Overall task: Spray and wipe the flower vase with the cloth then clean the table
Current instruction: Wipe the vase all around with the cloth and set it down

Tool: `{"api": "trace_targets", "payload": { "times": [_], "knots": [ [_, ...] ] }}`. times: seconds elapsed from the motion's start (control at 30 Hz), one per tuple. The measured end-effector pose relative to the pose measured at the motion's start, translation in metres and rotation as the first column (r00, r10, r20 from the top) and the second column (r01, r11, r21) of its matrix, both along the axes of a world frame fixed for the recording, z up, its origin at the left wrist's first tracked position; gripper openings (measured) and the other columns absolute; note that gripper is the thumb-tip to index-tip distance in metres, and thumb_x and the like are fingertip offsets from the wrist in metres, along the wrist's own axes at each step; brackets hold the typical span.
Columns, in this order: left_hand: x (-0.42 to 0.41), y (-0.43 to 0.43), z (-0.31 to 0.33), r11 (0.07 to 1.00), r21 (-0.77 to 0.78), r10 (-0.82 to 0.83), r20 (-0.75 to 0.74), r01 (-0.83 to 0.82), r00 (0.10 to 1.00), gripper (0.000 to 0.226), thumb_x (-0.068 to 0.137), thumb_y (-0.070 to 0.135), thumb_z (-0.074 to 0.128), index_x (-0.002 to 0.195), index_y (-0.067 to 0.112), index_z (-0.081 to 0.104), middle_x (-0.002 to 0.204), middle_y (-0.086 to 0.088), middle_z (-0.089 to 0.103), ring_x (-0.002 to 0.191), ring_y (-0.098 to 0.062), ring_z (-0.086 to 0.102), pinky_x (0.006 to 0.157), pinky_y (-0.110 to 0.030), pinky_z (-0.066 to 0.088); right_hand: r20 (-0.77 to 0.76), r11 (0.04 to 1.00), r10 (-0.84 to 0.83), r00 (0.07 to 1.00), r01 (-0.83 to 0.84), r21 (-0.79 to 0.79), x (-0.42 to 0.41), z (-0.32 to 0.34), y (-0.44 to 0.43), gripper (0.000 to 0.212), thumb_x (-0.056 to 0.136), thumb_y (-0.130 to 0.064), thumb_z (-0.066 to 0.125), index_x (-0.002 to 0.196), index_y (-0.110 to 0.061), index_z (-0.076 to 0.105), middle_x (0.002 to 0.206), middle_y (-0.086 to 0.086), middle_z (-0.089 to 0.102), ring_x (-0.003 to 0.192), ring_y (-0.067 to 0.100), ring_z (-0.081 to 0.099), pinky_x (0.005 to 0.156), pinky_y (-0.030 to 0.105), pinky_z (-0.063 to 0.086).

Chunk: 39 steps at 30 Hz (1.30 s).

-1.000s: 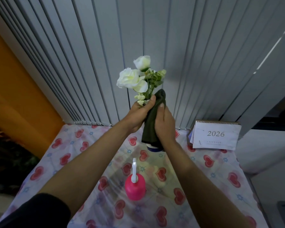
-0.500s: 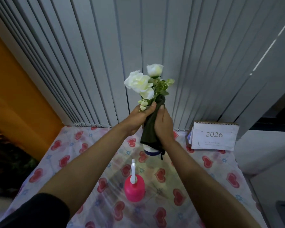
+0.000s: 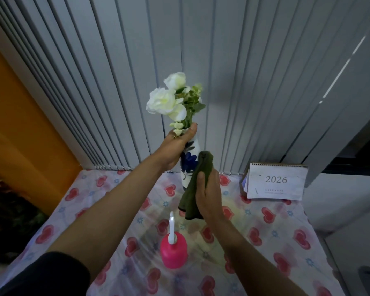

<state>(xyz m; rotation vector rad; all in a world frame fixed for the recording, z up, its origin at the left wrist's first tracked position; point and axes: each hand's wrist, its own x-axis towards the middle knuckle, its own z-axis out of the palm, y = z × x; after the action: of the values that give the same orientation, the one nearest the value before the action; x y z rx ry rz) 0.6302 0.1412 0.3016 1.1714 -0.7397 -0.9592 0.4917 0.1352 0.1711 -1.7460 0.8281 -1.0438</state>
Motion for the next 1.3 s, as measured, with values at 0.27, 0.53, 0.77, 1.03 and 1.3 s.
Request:
{"api": "trace_targets", "payload": {
  "times": [0.27, 0.53, 0.77, 1.03, 1.3],
  "knots": [
    [-0.017, -0.001, 0.004, 0.998, -0.033, -0.049, -0.059, 0.047, 0.997, 0.030, 0.091, 0.033, 0.070, 0.115, 0.016, 0.069, 0.107, 0.000, 0.078, 0.109, -0.016, 0.072, 0.095, -0.030, 0.056, -0.052, 0.979, -0.026, 0.998, 0.015, -0.205, 0.015, 0.066, -0.045, 0.059, 0.097, -0.072, 0.028, 0.134, -0.031, 0.048, 0.114, -0.006, 0.063, 0.097, 0.006, 0.063, 0.079, 0.028, 0.054],
    [-0.002, 0.001, 0.015, 0.996, -0.066, -0.062, -0.094, 0.055, 0.994, 0.014, 0.102, 0.021, 0.059, 0.113, 0.021, 0.067, 0.107, 0.003, 0.072, 0.109, -0.015, 0.064, 0.103, -0.031, 0.052, -0.006, 0.999, 0.042, 0.999, -0.042, 0.012, -0.011, 0.020, -0.016, 0.091, 0.073, -0.079, 0.066, 0.150, -0.043, 0.032, 0.135, -0.013, 0.052, 0.117, -0.006, 0.053, 0.091, 0.009, 0.049],
    [0.002, 0.003, 0.026, 0.966, -0.064, -0.256, -0.110, 0.250, 0.960, 0.046, 0.090, 0.035, 0.059, 0.131, 0.014, 0.057, 0.134, -0.007, 0.066, 0.117, -0.010, 0.067, 0.094, -0.026, 0.057, 0.242, 0.917, 0.219, 0.945, -0.284, 0.279, -0.016, 0.033, -0.026, 0.085, 0.068, -0.043, 0.092, 0.139, -0.051, 0.047, 0.126, -0.018, 0.066, 0.112, 0.011, 0.068, 0.085, 0.030, 0.061],
    [-0.021, -0.018, 0.008, 0.916, -0.079, 0.399, 0.300, -0.394, 0.867, 0.036, 0.088, 0.053, 0.073, 0.112, 0.027, 0.071, 0.103, 0.012, 0.078, 0.091, 0.004, 0.071, 0.079, -0.019, 0.058, -0.003, 0.997, -0.064, 0.998, 0.064, 0.032, -0.010, 0.040, -0.002, 0.090, 0.070, -0.057, 0.074, 0.149, -0.041, 0.033, 0.130, -0.011, 0.050, 0.107, -0.007, 0.053, 0.083, 0.008, 0.040],
    [-0.013, -0.012, 0.012, 0.902, -0.107, 0.431, 0.279, -0.419, 0.858, 0.037, 0.086, 0.042, 0.080, 0.085, 0.004, 0.077, 0.080, -0.006, 0.080, 0.080, -0.023, 0.078, 0.070, -0.031, 0.062, -0.113, 0.991, -0.097, 0.989, 0.085, -0.108, 0.003, 0.069, -0.010, 0.061, 0.090, -0.076, 0.039, 0.132, -0.033, 0.047, 0.117, -0.007, 0.056, 0.096, 0.015, 0.065, 0.081, 0.034, 0.056]
  ]
}}
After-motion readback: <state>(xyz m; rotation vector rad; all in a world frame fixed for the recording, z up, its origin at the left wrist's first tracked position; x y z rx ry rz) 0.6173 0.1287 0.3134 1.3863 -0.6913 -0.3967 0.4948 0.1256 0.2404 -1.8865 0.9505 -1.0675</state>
